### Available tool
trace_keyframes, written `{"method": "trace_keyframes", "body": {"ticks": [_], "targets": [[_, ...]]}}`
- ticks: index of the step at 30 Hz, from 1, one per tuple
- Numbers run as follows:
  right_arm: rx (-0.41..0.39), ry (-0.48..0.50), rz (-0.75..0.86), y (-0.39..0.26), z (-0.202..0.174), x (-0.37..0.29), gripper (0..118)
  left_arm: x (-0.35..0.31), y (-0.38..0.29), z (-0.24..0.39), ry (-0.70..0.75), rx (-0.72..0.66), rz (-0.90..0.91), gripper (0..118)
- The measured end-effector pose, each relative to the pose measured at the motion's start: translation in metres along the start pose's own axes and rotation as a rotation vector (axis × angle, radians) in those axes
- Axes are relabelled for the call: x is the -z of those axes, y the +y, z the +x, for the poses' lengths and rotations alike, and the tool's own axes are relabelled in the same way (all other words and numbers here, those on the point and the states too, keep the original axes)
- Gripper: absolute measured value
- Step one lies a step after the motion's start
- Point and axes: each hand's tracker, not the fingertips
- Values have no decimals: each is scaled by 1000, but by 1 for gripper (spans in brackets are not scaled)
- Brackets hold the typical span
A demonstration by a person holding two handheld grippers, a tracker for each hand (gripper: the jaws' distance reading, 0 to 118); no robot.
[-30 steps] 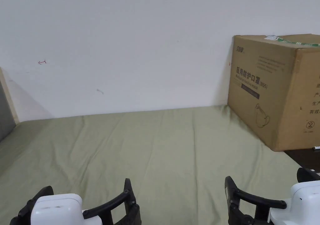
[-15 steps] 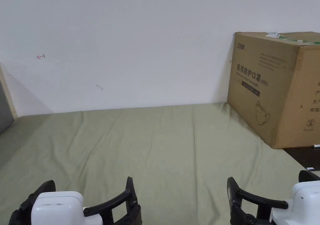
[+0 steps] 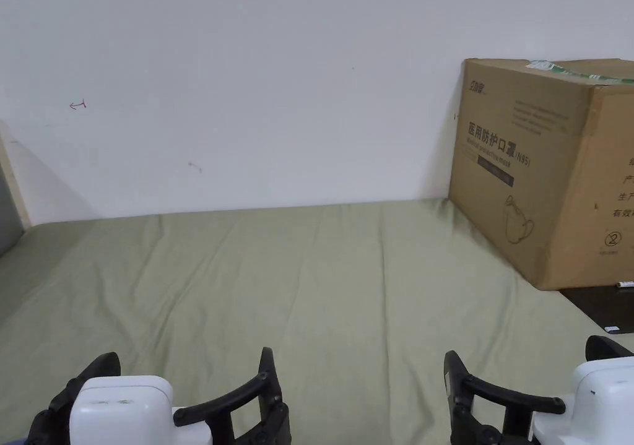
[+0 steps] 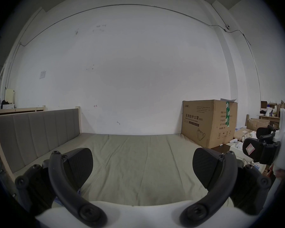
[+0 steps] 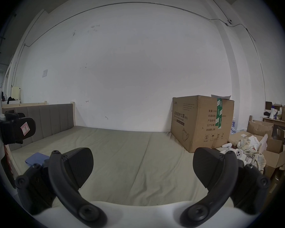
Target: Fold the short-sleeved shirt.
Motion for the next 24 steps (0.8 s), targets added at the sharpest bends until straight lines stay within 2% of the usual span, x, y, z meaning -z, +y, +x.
{"method": "trace_keyframes", "body": {"ticks": [8,18,24], "targets": [[-8,-2,-8,1,-2,-1,118,8,1,-2,60,-35,-57,118],[-16,-2,-25,0,-4,0,118,12,4,-8,66,-105,-124,118],[-23,6,-39,-2,-7,2,118,11,4,-1,57,-63,-133,118]]}}
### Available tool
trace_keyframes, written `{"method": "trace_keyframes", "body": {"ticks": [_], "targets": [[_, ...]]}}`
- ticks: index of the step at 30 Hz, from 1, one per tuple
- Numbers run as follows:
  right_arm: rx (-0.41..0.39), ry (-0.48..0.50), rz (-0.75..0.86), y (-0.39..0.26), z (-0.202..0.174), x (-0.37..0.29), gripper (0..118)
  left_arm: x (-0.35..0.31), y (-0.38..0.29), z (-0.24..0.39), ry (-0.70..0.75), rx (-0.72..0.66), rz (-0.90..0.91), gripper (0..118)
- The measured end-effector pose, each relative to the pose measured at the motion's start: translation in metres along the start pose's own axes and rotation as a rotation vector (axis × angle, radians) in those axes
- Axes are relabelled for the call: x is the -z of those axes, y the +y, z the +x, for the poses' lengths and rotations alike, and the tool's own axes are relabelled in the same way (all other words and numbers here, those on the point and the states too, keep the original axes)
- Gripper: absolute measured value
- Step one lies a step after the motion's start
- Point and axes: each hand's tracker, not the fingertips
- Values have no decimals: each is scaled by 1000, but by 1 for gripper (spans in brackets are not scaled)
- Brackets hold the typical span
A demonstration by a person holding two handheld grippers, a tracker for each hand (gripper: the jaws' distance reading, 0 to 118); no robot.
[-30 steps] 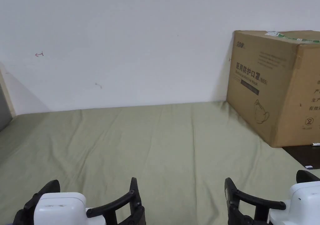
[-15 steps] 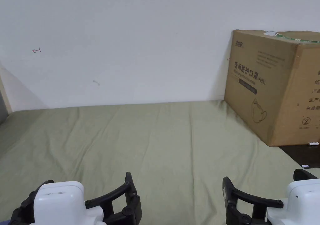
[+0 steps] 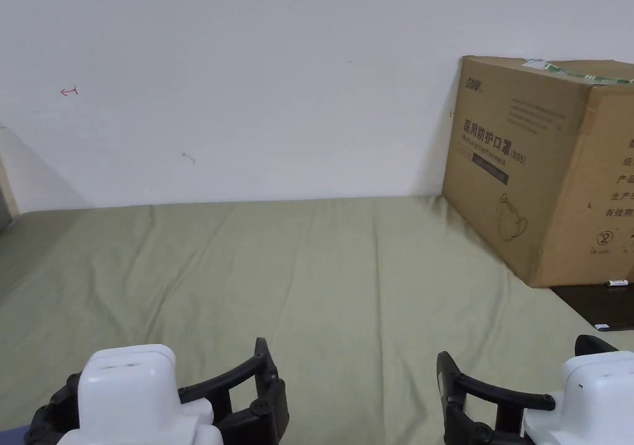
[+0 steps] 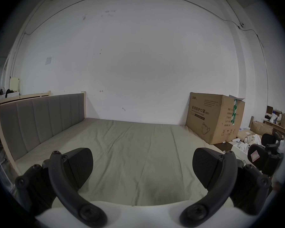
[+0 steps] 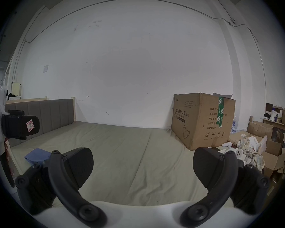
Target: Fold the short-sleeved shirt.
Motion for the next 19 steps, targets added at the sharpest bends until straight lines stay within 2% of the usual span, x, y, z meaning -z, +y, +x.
{"method": "trace_keyframes", "body": {"ticks": [5,10,19], "targets": [[-1,5,-12,-2,0,2,118,-1,-2,11,-31,35,-13,118],[4,2,-20,-5,1,3,118,3,-2,15,-1,-10,-26,118],[16,-8,-44,-12,5,8,118,9,-6,20,-14,5,-59,118]]}}
